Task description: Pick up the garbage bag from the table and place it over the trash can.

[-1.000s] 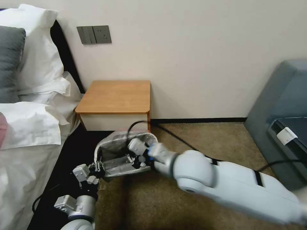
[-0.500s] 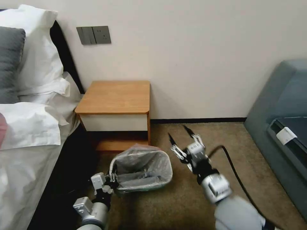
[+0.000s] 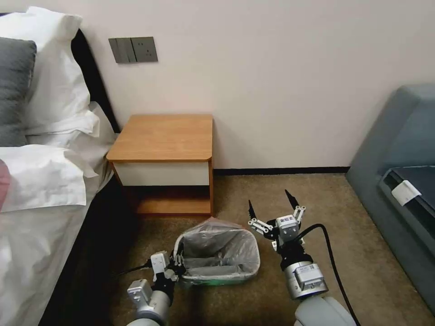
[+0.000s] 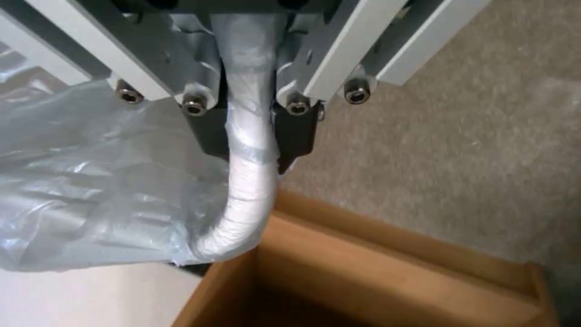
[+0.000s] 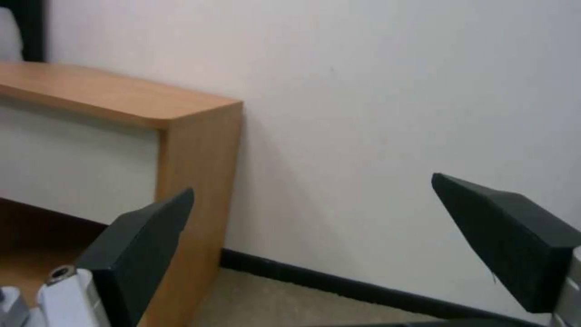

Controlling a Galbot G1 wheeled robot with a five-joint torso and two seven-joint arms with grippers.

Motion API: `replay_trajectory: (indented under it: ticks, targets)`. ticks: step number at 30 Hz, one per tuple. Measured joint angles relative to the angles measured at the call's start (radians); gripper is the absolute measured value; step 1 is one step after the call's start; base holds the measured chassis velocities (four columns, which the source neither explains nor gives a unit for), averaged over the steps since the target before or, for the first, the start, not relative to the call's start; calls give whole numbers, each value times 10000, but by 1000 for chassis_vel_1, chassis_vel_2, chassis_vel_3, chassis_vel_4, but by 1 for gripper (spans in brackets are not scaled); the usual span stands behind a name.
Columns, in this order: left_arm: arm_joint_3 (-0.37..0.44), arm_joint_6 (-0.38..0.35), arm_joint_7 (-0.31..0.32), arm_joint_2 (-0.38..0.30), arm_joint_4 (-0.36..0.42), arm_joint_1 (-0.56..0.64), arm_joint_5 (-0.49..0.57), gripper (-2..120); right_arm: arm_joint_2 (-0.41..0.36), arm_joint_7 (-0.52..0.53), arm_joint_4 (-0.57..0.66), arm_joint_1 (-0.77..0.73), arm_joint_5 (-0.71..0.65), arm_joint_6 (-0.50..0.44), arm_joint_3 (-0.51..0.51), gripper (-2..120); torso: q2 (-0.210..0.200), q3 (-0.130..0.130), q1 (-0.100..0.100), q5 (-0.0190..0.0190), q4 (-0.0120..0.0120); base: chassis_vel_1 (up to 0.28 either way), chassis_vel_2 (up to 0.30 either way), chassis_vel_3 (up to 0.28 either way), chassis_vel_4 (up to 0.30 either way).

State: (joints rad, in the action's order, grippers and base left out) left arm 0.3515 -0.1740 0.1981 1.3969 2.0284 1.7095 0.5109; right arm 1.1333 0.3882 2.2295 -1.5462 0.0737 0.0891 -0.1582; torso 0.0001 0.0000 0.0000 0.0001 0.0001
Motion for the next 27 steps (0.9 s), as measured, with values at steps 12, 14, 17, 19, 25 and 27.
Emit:
replay_trajectory:
  ticks: [12,14,17,19,25,27]
  targets:
    - [60,-448,320,15,140,5,8,52,138,-19,-154,-19,-248,72,-107,100,-1,1,0,-3,-1,0,0,0,0]
    - [83,-448,321,17,196,32,3,56,154,-22,-154,-26,-253,78,-99,100,-1,1,0,-3,-1,0,0,0,0]
    - [141,-422,321,18,301,88,-53,66,193,-23,-154,-44,-264,84,-96,100,-1,1,-1,-2,0,0,0,0,0]
    - [200,-356,320,18,379,143,-127,73,249,-25,-155,-64,-270,89,-96,100,-1,0,0,-2,0,0,0,0,0]
    - [344,-102,287,1,527,250,-306,97,376,-79,-214,-251,-263,34,-142,100,-2,1,0,-1,-1,0,0,0,0]
    - [370,33,265,5,559,278,-420,99,396,-158,-244,-332,-264,-77,-196,100,-2,1,0,-1,0,0,0,0,0]
